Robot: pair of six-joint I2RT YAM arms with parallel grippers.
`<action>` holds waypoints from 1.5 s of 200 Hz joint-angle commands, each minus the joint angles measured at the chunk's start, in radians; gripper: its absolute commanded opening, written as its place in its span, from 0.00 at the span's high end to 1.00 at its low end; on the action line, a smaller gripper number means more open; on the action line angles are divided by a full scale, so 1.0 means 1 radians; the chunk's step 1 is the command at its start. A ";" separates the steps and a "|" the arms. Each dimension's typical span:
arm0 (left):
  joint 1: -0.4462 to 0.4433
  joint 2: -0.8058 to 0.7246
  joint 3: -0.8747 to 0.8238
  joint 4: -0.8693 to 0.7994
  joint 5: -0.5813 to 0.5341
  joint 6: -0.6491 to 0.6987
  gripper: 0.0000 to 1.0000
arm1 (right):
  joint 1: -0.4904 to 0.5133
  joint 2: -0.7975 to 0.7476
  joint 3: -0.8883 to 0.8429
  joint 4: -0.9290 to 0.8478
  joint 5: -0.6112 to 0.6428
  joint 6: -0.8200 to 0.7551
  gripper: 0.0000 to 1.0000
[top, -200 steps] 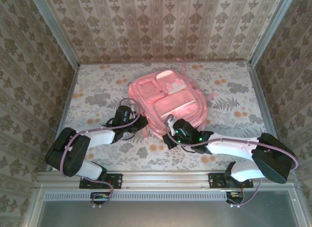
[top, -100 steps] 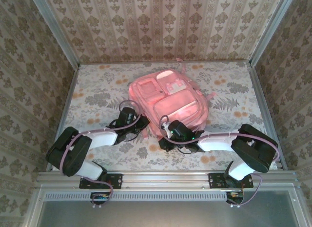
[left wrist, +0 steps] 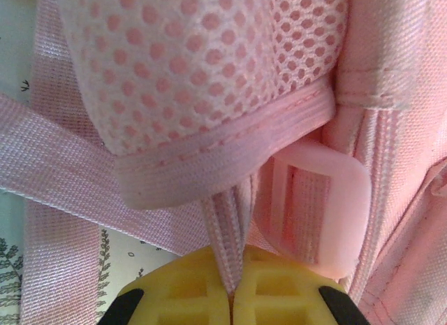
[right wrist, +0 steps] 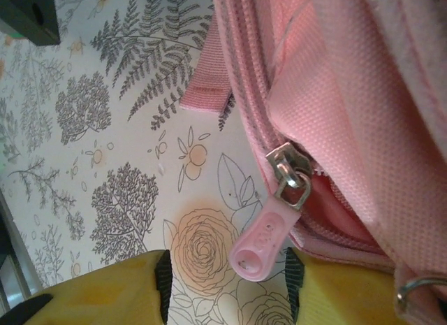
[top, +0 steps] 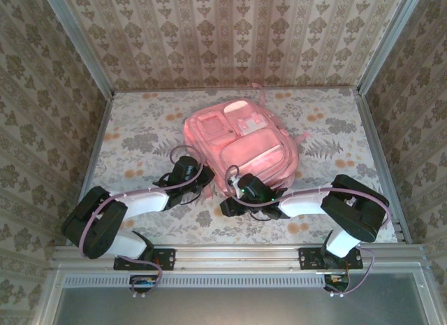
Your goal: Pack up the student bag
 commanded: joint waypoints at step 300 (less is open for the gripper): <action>0.127 -0.083 0.085 -0.156 -0.041 0.272 1.00 | -0.060 -0.285 -0.071 -0.506 0.090 -0.052 1.00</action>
